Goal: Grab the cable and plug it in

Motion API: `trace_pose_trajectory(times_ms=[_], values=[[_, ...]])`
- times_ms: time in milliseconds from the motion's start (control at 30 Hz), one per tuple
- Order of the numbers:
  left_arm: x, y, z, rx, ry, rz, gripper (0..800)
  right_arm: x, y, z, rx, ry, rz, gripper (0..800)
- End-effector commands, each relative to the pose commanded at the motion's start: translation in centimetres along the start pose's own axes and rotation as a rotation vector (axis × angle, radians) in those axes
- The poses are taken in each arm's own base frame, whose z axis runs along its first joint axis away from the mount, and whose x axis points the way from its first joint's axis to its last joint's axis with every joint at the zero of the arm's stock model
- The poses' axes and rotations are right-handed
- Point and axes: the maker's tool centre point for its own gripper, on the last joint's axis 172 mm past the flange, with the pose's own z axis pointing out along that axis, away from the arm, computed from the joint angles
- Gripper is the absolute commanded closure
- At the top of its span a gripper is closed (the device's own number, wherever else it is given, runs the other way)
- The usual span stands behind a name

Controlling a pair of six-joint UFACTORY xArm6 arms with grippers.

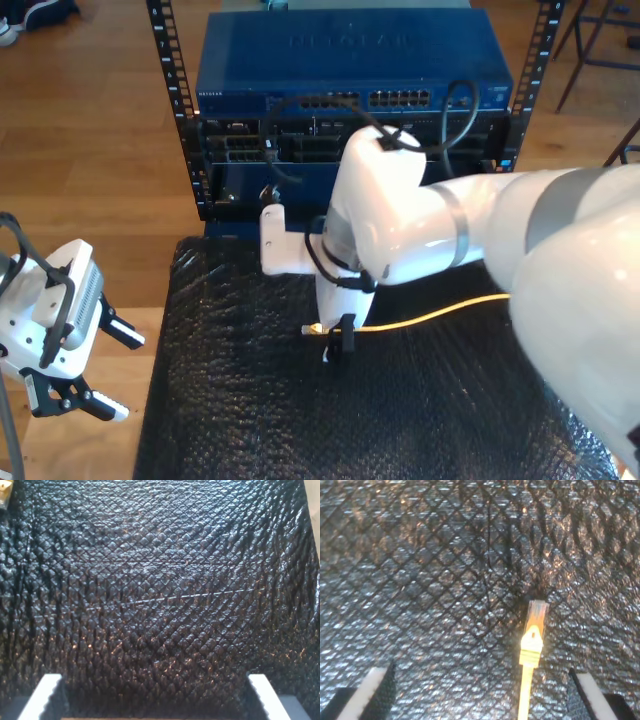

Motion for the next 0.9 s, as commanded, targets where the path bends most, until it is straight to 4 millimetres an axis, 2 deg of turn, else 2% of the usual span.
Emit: trace_pose_trajectory(times_ms=[467, 733, 900], values=[[0.0, 0.0, 0.0, 0.000, 0.000, 0.002, 0, -0.2, 1.0, 0.9, -0.024, -0.012, 0.043, 10], [0.0, 0.0, 0.0, 0.000, 0.000, 0.002, 0, -1.8, 1.5, 1.9, -0.054, -0.092, 0.084, 21], [0.0, 0.0, 0.0, 0.000, 0.000, 0.002, 0, -2.0, 1.5, 2.3, -0.051, -0.099, 0.084, 32]])
